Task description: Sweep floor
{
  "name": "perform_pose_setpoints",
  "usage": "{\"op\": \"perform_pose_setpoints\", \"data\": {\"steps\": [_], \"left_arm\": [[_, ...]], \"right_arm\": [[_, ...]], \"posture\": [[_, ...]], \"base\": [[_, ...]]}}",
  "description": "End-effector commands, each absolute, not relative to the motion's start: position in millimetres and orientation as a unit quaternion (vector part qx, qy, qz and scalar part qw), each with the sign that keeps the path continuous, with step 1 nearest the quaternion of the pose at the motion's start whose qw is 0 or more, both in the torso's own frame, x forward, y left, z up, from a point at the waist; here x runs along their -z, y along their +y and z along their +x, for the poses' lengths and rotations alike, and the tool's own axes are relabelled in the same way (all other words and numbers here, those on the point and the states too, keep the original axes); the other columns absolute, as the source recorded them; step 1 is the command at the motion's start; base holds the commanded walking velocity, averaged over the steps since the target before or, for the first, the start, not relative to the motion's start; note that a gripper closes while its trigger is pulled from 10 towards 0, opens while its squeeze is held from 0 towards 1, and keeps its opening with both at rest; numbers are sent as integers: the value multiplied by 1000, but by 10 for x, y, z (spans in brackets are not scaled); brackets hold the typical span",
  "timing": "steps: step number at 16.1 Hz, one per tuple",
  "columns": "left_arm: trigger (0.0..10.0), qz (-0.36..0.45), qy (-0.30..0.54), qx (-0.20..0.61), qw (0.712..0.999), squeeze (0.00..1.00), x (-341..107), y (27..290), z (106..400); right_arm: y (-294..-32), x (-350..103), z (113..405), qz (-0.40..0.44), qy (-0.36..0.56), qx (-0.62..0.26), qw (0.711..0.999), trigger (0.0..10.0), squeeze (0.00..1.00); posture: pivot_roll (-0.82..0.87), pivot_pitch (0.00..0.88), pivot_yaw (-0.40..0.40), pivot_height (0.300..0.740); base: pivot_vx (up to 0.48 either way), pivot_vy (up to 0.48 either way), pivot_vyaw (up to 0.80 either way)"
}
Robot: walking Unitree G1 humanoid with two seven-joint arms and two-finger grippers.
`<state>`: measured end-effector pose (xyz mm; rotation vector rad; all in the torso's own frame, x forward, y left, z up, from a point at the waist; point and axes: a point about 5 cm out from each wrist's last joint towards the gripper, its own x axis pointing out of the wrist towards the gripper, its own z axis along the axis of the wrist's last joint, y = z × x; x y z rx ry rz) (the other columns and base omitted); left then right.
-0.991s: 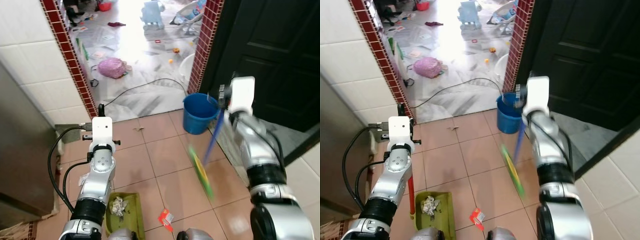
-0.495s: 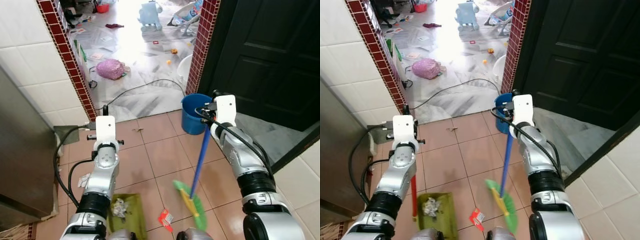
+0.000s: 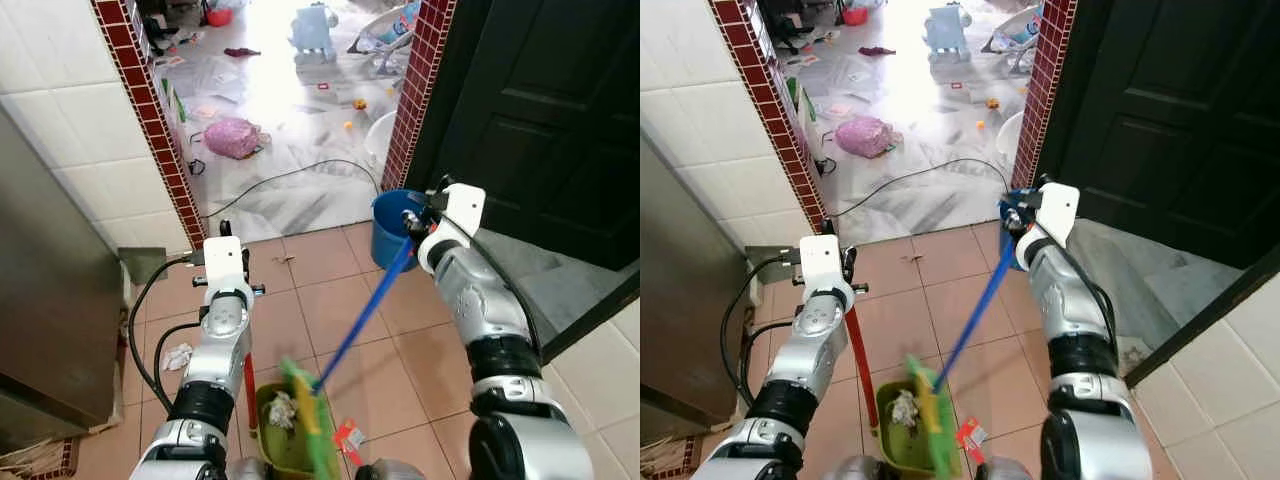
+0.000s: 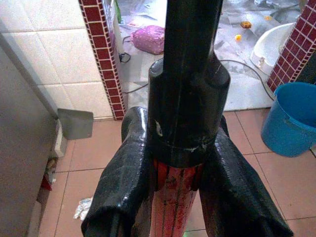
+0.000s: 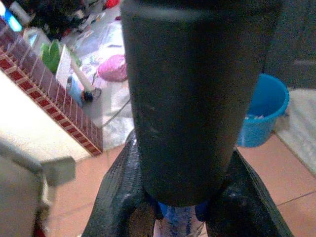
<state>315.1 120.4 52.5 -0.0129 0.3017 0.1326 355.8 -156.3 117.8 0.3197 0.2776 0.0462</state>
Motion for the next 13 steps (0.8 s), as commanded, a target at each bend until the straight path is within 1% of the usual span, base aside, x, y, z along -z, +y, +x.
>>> {"op": "perform_pose_setpoints", "data": {"steps": [1, 4, 6, 7, 8, 9, 11, 13], "left_arm": [[10000, -17, 197, -46, 979, 0, -363, 1104, 3077], [10000, -19, 196, -45, 979, 0, -358, 1091, 3085], [10000, 4, 147, -52, 988, 0, -476, 1127, 3133], [10000, 43, 114, -40, 992, 0, -564, 1123, 3173], [10000, 66, 104, -31, 992, 0, -588, 1123, 3189], [10000, 60, 109, -30, 992, 0, -574, 1135, 3189], [10000, 52, 107, -22, 993, 0, -571, 1142, 3168], [10000, 27, 89, -3, 996, 0, -637, 1116, 3113]], "right_arm": [[-1516, -1339, 3640, 218, 118, -25, 969, 10000, 0], [-1495, -1488, 3689, 248, 94, -26, 964, 10000, 0], [-1492, -1642, 3696, 191, 53, -53, 979, 10000, 0], [-1505, -1718, 3690, 139, 26, -67, 988, 10000, 0], [-1521, -1748, 3675, 91, 10, -77, 993, 10000, 0], [-1559, -1710, 3647, 52, 18, -79, 995, 10000, 0], [-1645, -1652, 3605, 11, 29, -74, 997, 10000, 0], [-1858, -1519, 3518, -25, 53, -45, 997, 10000, 0]], "posture": [[-101, 0, 18, 740], [-102, 0, 16, 740], [-105, 0, 15, 740], [-104, 0, 12, 740], [-106, 2, 10, 740], [-108, 7, 8, 740], [-110, 14, 8, 740], [-113, 29, 11, 740]], "base": [[0, 0, 0], [0, 0, 0], [0, 0, 0], [0, 0, 0], [0, 0, 0], [0, 0, 0], [0, 0, 0], [0, 0, 0]]}}
